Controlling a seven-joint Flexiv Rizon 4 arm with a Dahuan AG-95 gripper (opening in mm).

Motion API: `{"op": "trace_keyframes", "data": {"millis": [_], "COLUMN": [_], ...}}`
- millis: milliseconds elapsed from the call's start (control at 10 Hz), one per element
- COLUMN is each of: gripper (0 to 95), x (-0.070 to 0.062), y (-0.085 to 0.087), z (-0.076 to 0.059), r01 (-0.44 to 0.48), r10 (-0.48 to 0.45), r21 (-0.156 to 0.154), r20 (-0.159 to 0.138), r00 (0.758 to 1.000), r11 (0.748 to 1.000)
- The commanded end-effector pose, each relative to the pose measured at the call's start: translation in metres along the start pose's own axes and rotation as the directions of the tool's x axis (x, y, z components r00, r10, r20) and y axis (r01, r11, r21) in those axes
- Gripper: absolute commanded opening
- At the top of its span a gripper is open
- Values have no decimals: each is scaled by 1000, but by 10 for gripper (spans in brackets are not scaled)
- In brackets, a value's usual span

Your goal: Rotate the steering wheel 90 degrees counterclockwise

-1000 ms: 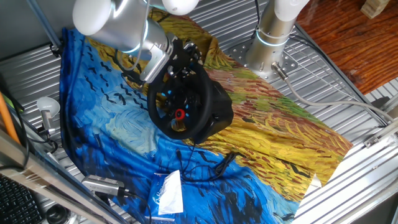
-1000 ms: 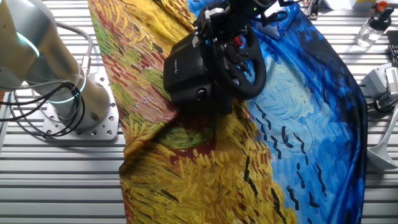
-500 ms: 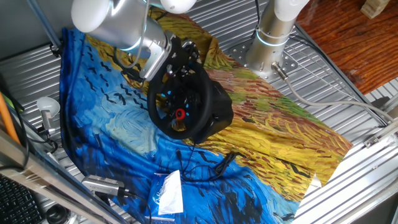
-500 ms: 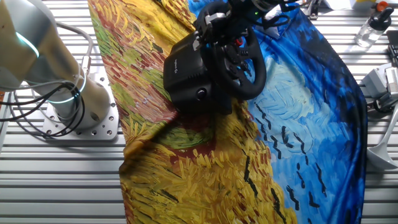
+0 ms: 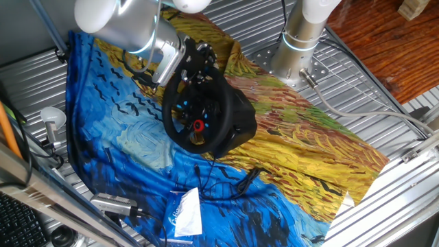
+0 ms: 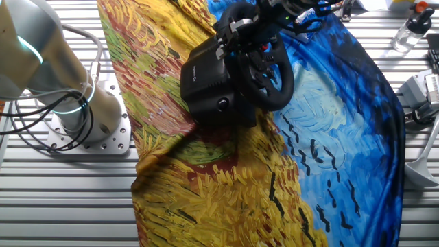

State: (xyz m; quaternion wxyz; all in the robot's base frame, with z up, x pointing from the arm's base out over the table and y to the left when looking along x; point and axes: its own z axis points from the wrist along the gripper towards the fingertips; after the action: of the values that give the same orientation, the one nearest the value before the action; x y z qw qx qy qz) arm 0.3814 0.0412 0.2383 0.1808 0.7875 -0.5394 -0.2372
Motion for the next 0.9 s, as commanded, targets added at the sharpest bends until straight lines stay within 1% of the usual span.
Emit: {"op": "trace_keyframes", "data": {"millis": [100,300,500,700,900], "gripper": [0,0,0,0,0], "x": [8,10,12,15,16], "y": [-2,2,3,-1,-3], "z": [7,4,0,3,4], "r01": [18,31,54,67,73], "r10": [-18,-31,-55,-68,-73], "r21": [24,17,25,29,25], "r20": [26,26,20,24,24], "r00": [999,999,998,997,997], "r11": [1000,999,998,997,997]}}
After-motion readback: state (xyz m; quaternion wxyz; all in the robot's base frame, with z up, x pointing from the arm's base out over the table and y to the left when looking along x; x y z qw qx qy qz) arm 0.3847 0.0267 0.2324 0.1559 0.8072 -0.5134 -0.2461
